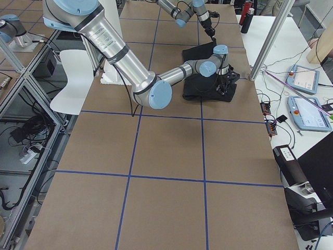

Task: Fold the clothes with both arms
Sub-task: 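Lay the hem down near the collar and open both grippers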

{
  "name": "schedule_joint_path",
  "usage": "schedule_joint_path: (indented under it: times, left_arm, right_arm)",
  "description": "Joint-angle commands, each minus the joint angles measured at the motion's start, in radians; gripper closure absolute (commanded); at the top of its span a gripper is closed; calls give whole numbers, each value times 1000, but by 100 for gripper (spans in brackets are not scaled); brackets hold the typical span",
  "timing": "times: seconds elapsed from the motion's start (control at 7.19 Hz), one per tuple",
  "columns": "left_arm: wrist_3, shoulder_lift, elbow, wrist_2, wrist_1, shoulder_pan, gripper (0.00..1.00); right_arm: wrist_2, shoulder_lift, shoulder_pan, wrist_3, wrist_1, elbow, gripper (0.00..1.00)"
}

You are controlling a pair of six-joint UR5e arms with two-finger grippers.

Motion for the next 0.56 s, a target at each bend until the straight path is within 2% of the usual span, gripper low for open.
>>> schedule_joint_path:
  times: [0.0,0.28,0.42]
  left_arm:
    - [0,-16,47,13,-31,-1,100]
    - [-2,-16,50,13,-31,-2,100]
    - [-5,-16,59,13,-33,-2,100]
  right_arm:
    - [-9,36,-3,0,21,-46,100]
    - [-9,91,-4,0,24,-113,100]
    - [-12,88,-6,0,71,-142,100]
